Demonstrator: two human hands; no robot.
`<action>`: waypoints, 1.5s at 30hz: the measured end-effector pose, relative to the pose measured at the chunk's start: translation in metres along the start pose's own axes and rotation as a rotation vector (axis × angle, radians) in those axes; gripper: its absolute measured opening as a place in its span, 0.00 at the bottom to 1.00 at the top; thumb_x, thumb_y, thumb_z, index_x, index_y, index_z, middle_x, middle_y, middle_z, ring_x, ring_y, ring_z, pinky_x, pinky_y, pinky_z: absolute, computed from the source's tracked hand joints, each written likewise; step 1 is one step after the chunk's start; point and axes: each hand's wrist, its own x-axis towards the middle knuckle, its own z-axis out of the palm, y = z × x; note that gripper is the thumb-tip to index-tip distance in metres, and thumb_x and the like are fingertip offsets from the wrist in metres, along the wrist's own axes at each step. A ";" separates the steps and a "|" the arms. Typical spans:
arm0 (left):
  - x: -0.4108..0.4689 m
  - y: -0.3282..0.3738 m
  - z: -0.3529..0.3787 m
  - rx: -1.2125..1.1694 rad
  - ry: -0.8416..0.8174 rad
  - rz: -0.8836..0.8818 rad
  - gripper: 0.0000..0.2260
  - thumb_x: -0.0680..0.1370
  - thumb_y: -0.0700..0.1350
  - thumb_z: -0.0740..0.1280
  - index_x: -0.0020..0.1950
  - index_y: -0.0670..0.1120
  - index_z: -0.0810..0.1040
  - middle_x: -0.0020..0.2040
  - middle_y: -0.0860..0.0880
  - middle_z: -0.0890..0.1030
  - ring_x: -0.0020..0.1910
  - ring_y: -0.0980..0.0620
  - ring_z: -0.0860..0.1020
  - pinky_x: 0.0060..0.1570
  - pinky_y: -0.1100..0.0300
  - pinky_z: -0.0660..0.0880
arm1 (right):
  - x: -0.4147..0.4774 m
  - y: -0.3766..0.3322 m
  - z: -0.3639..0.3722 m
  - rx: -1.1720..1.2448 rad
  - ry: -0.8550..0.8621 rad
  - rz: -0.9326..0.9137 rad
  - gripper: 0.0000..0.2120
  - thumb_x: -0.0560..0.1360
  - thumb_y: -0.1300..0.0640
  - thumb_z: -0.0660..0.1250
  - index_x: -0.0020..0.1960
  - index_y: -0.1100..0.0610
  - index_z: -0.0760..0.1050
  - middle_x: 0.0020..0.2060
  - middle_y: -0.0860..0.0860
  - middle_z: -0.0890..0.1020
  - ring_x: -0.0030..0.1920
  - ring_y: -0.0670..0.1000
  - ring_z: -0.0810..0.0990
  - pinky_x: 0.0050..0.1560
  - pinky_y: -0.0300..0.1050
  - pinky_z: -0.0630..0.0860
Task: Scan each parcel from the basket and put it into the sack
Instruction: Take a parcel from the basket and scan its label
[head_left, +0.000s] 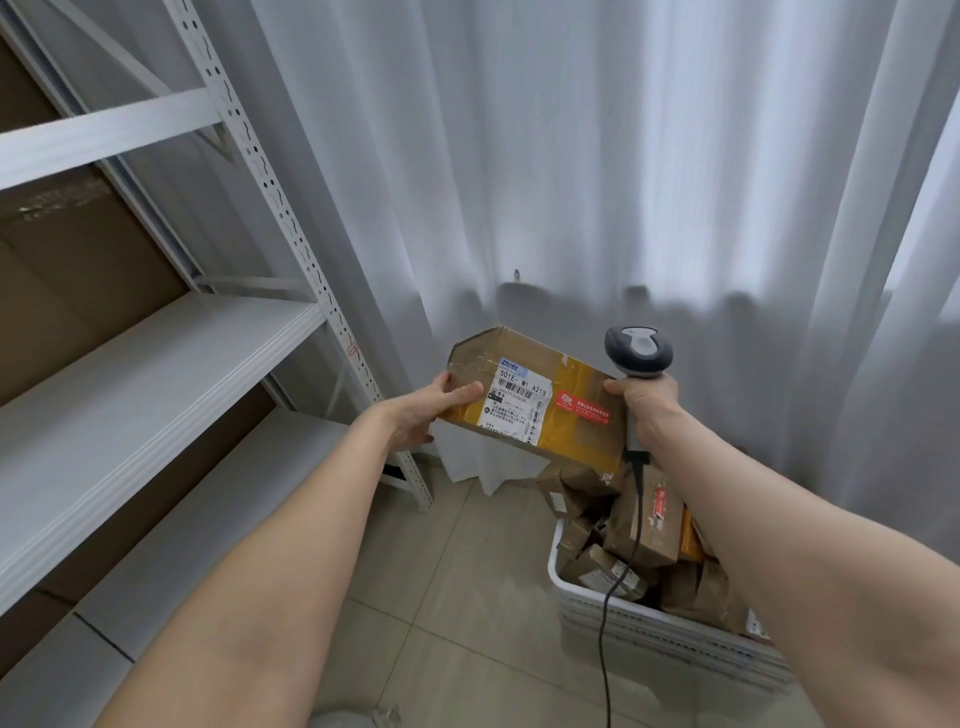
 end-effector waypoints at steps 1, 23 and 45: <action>-0.001 -0.001 0.002 -0.004 0.001 -0.015 0.70 0.40 0.72 0.76 0.77 0.56 0.51 0.70 0.49 0.67 0.74 0.47 0.58 0.72 0.38 0.44 | 0.000 0.000 0.000 -0.009 0.000 0.001 0.16 0.75 0.67 0.69 0.61 0.62 0.74 0.51 0.56 0.78 0.53 0.56 0.74 0.56 0.52 0.70; 0.000 -0.038 0.006 -0.174 0.142 -0.107 0.22 0.75 0.66 0.60 0.58 0.51 0.76 0.54 0.45 0.80 0.51 0.48 0.76 0.51 0.58 0.70 | -0.005 0.005 -0.001 -0.023 -0.058 0.057 0.13 0.74 0.61 0.72 0.57 0.57 0.74 0.42 0.51 0.78 0.49 0.53 0.76 0.50 0.49 0.71; 0.020 -0.018 0.012 -0.524 0.256 -0.284 0.39 0.71 0.76 0.52 0.64 0.48 0.78 0.53 0.40 0.83 0.53 0.36 0.79 0.47 0.36 0.76 | -0.012 0.014 -0.001 0.098 -0.155 -0.068 0.15 0.72 0.67 0.72 0.56 0.56 0.75 0.59 0.59 0.80 0.57 0.57 0.78 0.59 0.54 0.75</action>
